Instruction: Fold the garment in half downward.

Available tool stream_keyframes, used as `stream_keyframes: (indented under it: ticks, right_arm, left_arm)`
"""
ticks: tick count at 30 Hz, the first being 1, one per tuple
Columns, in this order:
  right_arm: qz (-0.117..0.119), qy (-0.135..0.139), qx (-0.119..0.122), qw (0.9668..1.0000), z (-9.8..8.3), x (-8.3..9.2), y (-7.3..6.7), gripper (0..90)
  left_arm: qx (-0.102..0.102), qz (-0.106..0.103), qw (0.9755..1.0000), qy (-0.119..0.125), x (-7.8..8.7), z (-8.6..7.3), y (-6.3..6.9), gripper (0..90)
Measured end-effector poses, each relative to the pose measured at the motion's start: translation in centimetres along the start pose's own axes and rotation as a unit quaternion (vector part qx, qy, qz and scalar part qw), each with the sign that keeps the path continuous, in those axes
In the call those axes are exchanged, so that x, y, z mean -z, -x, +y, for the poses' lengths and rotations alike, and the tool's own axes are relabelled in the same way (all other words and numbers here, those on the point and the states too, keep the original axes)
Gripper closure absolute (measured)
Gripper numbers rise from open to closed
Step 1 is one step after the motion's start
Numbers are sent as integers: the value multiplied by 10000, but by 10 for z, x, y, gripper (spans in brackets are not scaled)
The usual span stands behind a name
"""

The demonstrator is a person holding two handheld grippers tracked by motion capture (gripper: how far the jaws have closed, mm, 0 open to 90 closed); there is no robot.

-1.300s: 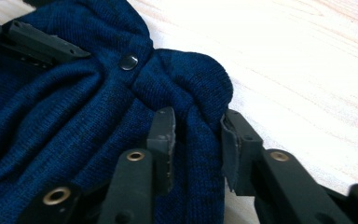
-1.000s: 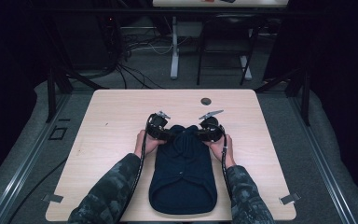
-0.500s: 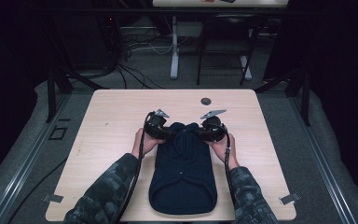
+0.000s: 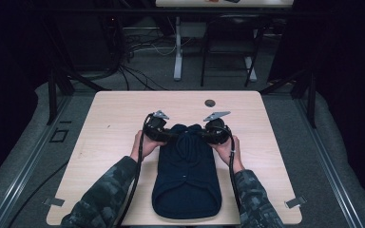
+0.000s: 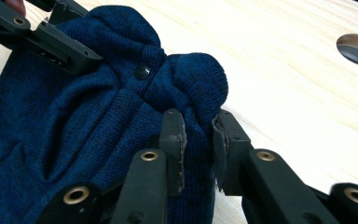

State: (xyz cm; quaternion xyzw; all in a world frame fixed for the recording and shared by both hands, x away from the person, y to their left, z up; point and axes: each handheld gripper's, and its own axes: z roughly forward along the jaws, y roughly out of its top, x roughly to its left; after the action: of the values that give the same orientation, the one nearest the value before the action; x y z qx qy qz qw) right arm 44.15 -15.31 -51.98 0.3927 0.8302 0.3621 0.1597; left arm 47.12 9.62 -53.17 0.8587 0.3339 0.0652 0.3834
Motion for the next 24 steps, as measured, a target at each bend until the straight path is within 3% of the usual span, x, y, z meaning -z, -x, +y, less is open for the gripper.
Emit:
stream_keyframes:
  ticks: [7, 12, 16, 19, 24]
  right_arm:
    - [-62, 33, 149, 9999, 3, 7, -3, 753]
    - [-73, 147, 129, 9998, 5, 15, -2, 750]
    - [-69, 152, 176, 9997, 7, 17, -2, 750]
    - [-93, 186, 228, 9995, 8, 20, -4, 750]
    - [-218, 382, 383, 9983, 11, 27, -8, 750]
  left_arm:
    - [-122, 89, 9999, 59, 4, 3, 5, 656]
    - [-164, 88, 9997, 132, 8, 7, 9, 655]
    - [-205, 42, 9998, 75, 11, 10, 9, 653]
    - [-361, 42, 9993, -123, 13, 14, 12, 639]
    - [-424, 114, 9990, 19, 21, 16, 15, 655]
